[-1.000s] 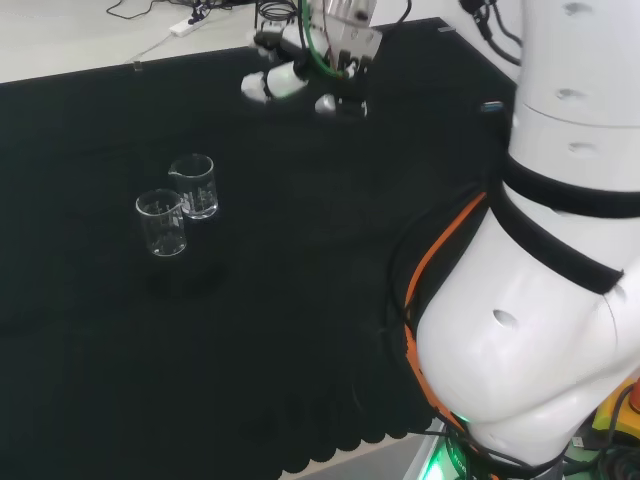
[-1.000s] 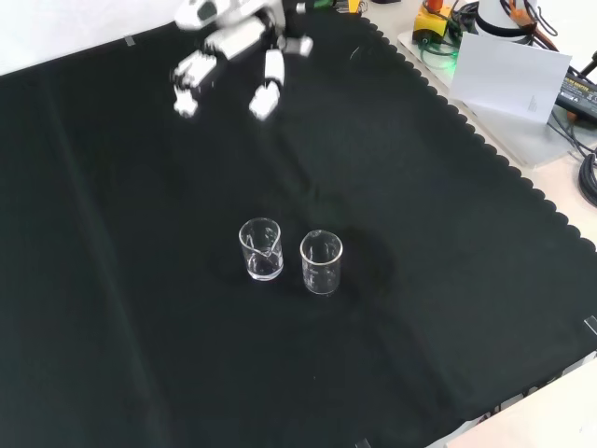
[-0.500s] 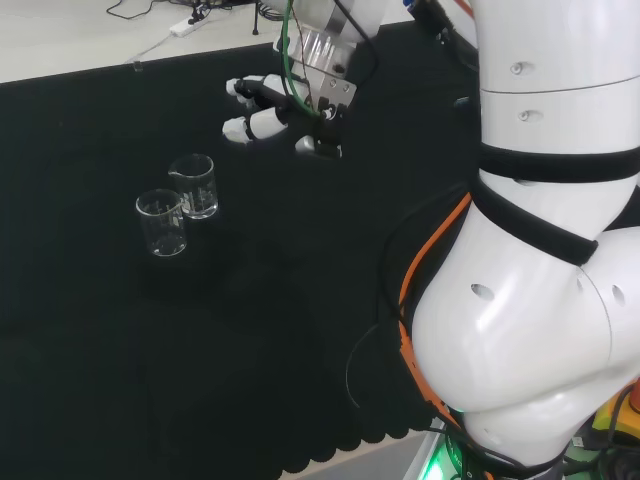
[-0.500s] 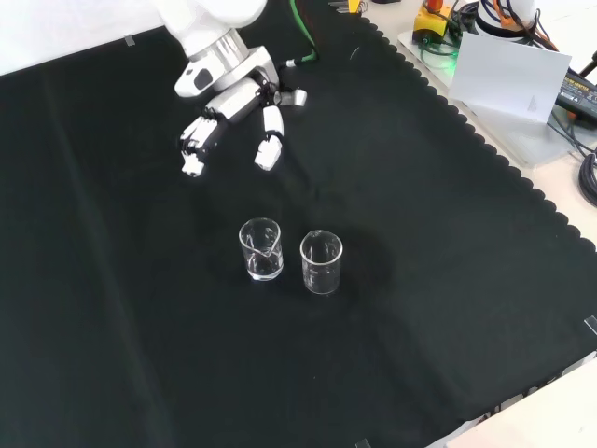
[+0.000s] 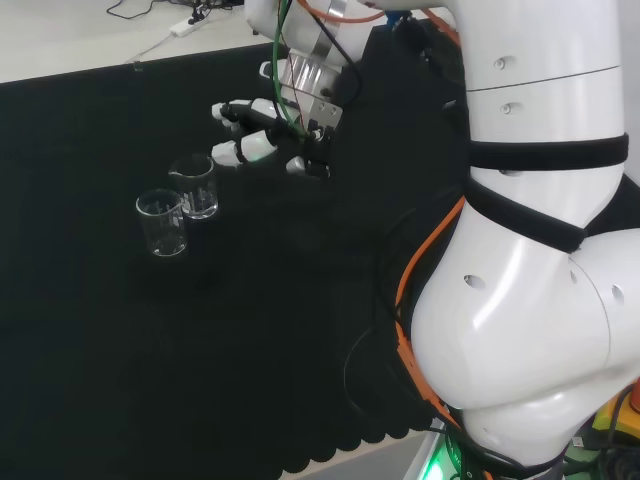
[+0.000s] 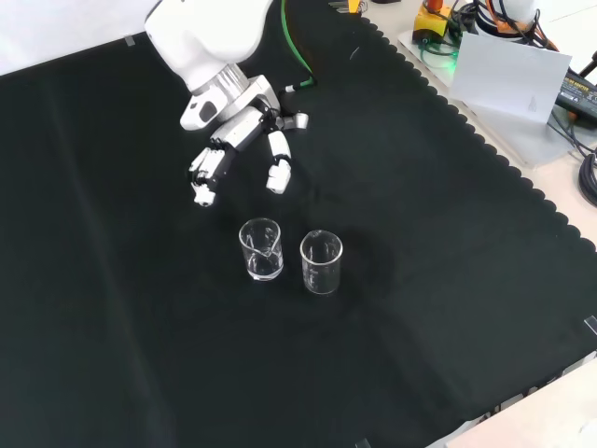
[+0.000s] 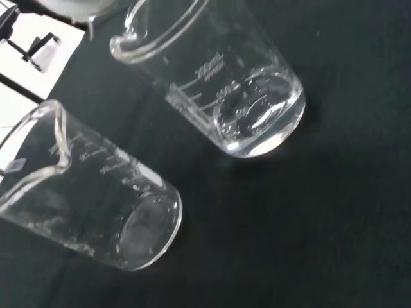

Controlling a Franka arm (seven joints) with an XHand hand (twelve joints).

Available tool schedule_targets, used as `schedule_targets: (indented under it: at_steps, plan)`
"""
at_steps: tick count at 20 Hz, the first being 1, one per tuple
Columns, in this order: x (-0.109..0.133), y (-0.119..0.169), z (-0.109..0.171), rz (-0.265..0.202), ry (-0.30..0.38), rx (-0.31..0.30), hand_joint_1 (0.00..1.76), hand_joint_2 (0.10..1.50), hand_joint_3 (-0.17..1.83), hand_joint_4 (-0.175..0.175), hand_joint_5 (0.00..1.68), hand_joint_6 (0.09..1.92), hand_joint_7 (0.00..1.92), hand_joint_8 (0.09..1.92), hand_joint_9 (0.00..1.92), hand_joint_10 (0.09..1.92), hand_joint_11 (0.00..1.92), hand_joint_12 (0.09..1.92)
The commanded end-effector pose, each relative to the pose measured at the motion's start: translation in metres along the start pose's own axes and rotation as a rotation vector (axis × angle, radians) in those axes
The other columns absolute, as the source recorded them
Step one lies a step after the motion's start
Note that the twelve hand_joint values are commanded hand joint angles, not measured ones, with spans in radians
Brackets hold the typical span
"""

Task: Pick up the beaker on the right.

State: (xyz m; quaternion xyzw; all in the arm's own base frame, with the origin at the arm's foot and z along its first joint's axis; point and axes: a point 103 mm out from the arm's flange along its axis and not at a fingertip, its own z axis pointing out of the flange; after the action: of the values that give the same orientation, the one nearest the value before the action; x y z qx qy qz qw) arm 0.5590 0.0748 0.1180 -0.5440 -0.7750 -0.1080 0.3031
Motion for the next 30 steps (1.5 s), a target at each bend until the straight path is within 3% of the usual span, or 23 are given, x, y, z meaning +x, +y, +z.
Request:
schedule_targets:
  at_steps: [1,10,24,30]
  plan:
    - [-0.002,0.003,0.014,-0.029,0.006,0.021,0.71,0.63,0.52,-0.037,0.24,0.09,0.14,0.55,0.23,0.64,0.0,1.13]
    - [-0.008,0.011,0.037,-0.044,0.016,0.023,0.76,0.59,0.52,-0.038,0.25,0.09,0.13,0.55,0.21,0.64,0.0,1.09]
    - [-0.008,0.025,0.063,-0.079,0.027,-0.04,0.84,0.57,0.54,-0.041,0.28,0.09,0.15,0.56,0.24,0.64,0.0,1.1]
    - [-0.011,0.032,0.074,-0.079,0.045,-0.027,0.85,0.57,0.55,-0.039,0.32,0.09,0.18,0.57,0.26,0.64,0.0,1.12]
